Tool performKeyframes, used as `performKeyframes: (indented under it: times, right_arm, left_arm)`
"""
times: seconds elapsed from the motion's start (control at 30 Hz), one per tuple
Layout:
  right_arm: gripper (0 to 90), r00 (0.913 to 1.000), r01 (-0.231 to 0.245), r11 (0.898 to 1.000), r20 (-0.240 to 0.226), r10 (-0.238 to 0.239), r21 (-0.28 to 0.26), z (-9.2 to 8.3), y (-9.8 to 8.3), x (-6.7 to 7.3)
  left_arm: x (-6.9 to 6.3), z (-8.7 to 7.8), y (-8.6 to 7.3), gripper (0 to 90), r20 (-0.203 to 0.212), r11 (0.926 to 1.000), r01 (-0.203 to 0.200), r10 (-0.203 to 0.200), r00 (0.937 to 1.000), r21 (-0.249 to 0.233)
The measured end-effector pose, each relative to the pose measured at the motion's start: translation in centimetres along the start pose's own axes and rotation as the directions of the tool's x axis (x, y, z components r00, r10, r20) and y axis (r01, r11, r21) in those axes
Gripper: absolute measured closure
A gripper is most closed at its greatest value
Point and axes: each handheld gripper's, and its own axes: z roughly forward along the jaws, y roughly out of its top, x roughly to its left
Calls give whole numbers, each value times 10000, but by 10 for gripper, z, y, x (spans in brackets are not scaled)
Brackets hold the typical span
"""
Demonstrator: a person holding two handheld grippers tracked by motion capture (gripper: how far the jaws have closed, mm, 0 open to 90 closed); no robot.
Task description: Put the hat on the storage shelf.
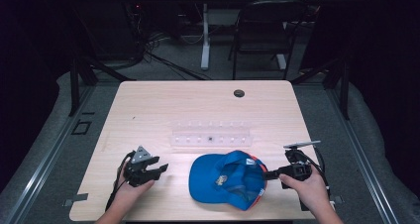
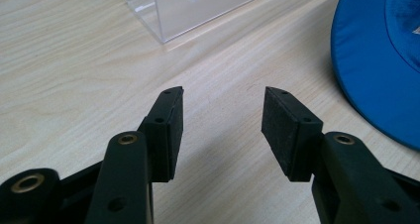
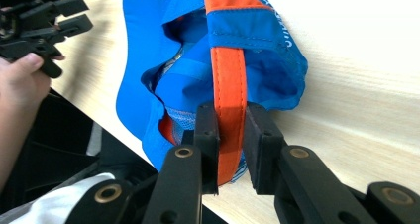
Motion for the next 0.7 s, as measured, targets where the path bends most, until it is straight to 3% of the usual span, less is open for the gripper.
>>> performKeyframes:
  times: [0.4,0.43,0.5,0.53,0.57,0.6,0.7]
  right_arm:
    - [778,9955,230,9980,904,-282,584,-14,22,18]
    - [778,9945,54,9988,1044,-105,486,-14,23,22]
    - [778,9920,277,9973,1207,-359,686,-17,26,24]
    - [778,9909,79,9986,1334,-149,529,-17,27,27]
    - [778,9893,211,9969,1424,-318,761,-20,29,28]
    - [778,9886,120,9984,1493,-203,560,-19,29,30]
    - [779,9848,283,9964,1685,-415,804,-23,34,35]
  left_arm:
    - [-1,1,0,514,5,10000,-43,43,10000,14]
    - [-1,1,0,514,12,10000,-63,63,10000,18]
    - [-1,1,0,514,14,10000,-66,66,10000,11]
    - [-1,1,0,514,11,10000,-64,64,10000,15]
    - [-1,1,0,514,17,10000,-62,62,10000,15]
    - [-1,1,0,514,18,10000,-65,65,10000,15]
    - [-1,1,0,514,19,10000,-40,40,10000,26]
